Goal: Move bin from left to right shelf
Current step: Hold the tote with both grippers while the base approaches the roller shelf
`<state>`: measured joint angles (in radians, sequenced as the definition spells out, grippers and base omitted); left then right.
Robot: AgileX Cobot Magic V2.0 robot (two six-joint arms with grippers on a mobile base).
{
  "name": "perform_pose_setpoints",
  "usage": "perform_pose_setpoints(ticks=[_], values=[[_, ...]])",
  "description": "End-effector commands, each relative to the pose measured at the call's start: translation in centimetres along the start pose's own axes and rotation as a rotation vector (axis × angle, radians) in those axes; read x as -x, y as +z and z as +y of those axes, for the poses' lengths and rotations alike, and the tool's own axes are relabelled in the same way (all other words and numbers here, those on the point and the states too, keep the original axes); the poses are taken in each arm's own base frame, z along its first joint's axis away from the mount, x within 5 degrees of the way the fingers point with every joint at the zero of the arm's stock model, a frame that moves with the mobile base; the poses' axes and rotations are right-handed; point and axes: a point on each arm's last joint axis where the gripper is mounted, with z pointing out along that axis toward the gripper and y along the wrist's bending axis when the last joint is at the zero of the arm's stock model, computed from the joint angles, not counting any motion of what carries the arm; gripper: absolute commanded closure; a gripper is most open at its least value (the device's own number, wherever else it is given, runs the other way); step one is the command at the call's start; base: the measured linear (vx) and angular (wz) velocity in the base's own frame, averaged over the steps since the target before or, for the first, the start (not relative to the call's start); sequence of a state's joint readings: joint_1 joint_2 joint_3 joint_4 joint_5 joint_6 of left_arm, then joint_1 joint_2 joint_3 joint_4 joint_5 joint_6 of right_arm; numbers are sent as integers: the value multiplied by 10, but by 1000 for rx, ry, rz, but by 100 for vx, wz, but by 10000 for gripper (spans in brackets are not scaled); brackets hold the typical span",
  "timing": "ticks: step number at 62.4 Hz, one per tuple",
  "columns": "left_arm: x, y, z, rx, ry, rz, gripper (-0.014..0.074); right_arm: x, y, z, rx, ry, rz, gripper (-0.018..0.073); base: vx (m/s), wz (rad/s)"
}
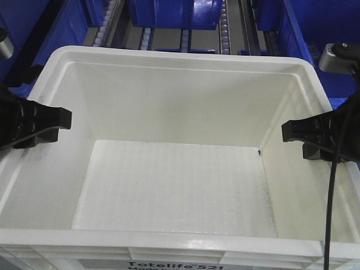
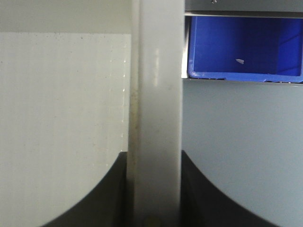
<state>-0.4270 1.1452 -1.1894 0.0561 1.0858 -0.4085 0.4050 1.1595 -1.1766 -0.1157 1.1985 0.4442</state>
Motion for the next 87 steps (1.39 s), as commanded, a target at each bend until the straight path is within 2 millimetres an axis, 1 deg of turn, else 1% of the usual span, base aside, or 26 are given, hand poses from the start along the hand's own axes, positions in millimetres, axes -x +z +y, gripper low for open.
perform_pose_setpoints(ticks=[1,52,87], values=[[10,-23,6,37,64,-143,576,12,-19,-19,-141,-28,-146,561,8,19],[10,-23,6,37,64,-143,576,11,-19,-19,-143,-29,-143,561,10,10],[10,-23,6,37,64,-143,576,11,-19,-19,-143,-28,-144,561,12,-6]])
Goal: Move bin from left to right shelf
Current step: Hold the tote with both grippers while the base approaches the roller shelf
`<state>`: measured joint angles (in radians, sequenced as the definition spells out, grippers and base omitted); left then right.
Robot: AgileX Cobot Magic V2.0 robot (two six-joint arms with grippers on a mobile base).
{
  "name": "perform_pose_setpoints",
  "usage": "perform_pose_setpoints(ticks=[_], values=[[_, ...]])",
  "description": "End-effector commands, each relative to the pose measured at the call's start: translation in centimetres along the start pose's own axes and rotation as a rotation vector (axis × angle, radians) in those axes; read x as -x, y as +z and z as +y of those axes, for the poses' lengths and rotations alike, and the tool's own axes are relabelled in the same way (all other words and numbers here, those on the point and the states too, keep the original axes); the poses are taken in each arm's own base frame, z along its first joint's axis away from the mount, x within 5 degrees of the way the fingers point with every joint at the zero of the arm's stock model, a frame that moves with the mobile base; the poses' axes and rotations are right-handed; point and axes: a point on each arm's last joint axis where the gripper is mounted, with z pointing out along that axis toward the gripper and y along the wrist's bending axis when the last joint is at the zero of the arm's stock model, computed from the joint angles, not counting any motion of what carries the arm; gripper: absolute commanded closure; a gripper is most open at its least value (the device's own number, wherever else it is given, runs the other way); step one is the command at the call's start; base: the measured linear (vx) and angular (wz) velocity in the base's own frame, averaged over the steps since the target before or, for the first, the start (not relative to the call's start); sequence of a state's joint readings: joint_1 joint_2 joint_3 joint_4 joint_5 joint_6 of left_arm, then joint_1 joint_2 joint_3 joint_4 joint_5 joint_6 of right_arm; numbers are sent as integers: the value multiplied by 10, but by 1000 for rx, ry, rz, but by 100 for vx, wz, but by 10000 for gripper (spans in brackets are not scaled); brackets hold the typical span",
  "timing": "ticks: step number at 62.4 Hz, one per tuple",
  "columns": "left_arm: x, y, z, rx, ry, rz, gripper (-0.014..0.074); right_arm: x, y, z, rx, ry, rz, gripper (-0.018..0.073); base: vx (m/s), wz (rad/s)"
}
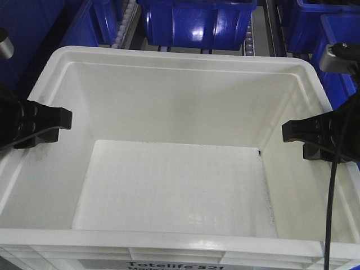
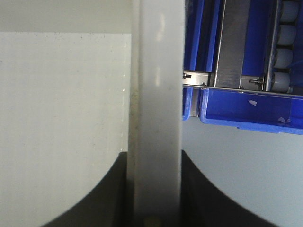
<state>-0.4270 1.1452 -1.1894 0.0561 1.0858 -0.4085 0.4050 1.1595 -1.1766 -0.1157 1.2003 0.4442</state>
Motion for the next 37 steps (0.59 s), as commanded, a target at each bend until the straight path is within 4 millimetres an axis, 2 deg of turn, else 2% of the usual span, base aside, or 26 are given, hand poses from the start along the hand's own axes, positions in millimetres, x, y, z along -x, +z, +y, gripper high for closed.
perform_pose_setpoints(ticks=[1,37], values=[[10,-23,6,37,64,-143,576,11,-19,-19,-142,-28,-145,561,12,-12],[10,-23,6,37,64,-143,576,11,-19,-19,-142,-29,-145,561,10,-12]])
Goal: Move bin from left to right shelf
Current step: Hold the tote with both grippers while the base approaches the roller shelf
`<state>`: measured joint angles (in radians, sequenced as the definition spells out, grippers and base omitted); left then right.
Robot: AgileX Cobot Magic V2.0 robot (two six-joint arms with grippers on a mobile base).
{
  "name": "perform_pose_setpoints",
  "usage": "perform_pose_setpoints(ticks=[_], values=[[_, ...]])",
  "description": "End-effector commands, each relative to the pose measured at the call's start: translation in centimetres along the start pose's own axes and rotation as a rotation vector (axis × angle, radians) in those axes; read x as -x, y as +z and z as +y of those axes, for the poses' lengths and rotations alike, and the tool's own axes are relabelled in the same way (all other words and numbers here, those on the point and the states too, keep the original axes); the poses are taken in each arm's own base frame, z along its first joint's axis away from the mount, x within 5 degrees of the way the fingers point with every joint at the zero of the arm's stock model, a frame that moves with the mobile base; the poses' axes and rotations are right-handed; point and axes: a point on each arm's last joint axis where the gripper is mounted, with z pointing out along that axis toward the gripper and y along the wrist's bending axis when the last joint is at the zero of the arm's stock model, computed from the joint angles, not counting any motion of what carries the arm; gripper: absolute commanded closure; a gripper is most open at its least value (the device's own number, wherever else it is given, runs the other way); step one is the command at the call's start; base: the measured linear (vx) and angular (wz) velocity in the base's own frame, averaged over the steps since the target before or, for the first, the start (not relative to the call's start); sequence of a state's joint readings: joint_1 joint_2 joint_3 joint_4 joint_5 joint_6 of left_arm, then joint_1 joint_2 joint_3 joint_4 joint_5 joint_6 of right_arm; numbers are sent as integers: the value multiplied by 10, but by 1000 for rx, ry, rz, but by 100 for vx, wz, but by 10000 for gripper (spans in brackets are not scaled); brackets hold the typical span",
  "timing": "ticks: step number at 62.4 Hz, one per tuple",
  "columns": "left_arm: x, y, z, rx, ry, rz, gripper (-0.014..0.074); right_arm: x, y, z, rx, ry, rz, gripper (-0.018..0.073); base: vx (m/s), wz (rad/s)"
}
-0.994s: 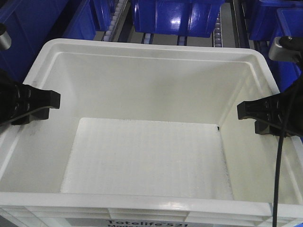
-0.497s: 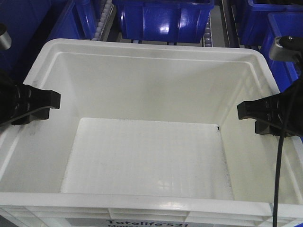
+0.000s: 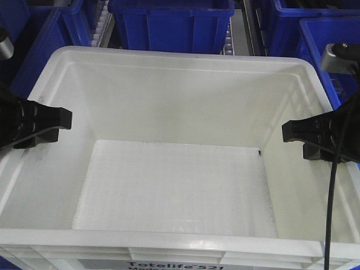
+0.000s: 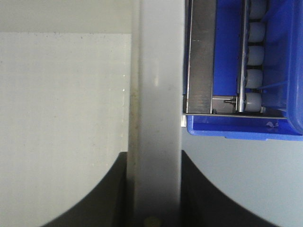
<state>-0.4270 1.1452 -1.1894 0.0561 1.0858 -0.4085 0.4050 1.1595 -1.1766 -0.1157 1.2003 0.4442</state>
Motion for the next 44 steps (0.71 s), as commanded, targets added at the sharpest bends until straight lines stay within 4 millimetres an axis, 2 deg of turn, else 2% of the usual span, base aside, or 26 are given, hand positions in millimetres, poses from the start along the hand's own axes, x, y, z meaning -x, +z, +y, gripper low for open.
perform_pose_setpoints(ticks=[1,44], values=[[10,-23,6,37,64,-143,576,11,-19,-19,-142,-29,-145,561,9,-14],[10,-23,6,37,64,-143,576,11,-19,-19,-142,-29,-145,561,8,-7]])
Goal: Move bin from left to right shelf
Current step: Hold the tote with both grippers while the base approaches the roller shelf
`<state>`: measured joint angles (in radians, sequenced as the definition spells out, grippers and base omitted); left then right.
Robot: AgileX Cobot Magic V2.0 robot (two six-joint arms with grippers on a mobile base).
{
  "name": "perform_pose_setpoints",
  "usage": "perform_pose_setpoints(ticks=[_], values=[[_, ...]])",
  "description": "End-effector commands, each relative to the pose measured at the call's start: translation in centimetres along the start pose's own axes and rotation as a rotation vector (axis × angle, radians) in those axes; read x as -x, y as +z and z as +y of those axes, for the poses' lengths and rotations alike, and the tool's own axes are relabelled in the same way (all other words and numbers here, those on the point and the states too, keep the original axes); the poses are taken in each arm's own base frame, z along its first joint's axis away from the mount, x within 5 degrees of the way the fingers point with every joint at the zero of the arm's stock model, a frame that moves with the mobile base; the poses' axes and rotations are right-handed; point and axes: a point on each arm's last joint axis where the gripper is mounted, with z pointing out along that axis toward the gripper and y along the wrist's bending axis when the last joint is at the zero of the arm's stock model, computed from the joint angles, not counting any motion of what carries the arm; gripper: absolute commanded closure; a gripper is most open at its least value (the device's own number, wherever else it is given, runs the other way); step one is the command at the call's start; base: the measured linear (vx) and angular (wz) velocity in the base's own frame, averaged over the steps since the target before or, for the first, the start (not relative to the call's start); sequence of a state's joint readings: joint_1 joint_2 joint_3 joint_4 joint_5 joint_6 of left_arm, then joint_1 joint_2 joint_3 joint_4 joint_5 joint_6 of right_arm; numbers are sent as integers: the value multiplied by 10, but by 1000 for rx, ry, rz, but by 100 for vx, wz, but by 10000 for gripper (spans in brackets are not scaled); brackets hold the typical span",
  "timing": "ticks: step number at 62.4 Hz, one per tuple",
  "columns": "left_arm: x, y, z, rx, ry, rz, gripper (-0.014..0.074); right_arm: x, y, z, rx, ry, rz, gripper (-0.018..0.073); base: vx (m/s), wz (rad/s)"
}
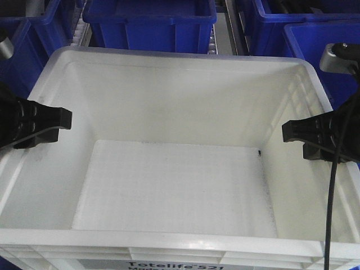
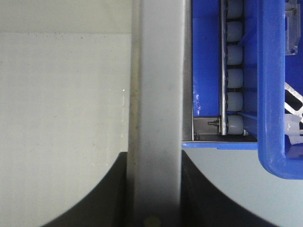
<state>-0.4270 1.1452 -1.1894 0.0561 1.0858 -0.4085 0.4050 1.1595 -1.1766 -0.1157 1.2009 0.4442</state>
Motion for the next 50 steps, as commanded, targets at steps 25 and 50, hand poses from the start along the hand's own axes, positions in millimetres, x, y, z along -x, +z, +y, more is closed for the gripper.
perform_pose_setpoints(ticks=[25,50], values=[[10,-23,6,37,64,-144,576,11,-19,-19,-142,-28,-146,561,4,-3],[10,-23,6,37,64,-144,576,11,-19,-19,-142,-28,-146,561,1,-1]])
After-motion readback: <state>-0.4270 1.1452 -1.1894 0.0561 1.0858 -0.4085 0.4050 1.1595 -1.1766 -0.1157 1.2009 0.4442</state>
